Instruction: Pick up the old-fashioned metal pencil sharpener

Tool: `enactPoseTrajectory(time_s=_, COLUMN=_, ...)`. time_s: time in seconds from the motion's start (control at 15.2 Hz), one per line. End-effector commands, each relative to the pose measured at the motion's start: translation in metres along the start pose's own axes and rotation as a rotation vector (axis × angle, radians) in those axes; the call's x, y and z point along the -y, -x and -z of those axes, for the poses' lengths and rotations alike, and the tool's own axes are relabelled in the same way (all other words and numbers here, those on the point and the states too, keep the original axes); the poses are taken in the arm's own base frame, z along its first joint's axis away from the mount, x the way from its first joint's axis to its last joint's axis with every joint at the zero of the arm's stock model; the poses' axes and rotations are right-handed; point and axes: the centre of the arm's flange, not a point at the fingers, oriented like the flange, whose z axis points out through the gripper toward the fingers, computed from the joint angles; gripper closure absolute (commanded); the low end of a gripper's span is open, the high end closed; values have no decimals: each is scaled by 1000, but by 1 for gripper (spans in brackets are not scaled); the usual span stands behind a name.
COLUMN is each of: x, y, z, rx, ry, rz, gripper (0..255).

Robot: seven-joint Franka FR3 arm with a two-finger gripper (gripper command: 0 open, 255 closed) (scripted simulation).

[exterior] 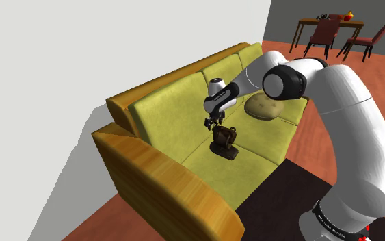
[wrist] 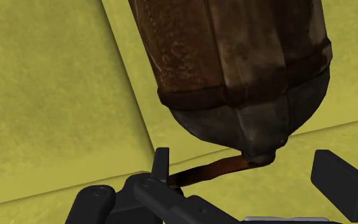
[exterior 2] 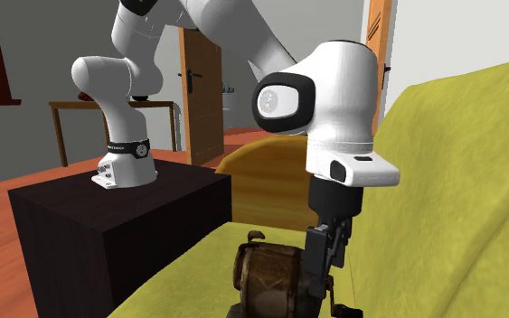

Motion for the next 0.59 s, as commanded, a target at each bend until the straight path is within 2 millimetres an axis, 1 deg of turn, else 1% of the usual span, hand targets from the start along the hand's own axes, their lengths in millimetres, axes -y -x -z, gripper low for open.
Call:
enactPoseTrajectory(time_s=0.0, x=1, y=0, z=-11, rx=-1, ry=0, rz=0, gripper=0)
enactPoseTrajectory(time_s=0.13, x=2, y=0, z=-24, rx=-1, ry=0, rz=0, gripper=0)
enactPoseTrajectory(time_s=0.26, x=2, y=1, z=-24, rx=-1, ry=0, rz=0, gripper=0)
enactPoseTrajectory(time_s=0.33, x=2, y=1, z=-24, rx=-1, ry=0, rz=0, gripper=255)
enactPoseTrajectory(time_s=0.53, x=2, y=1, z=-24, rx=-1, ry=0, rz=0, gripper=255)
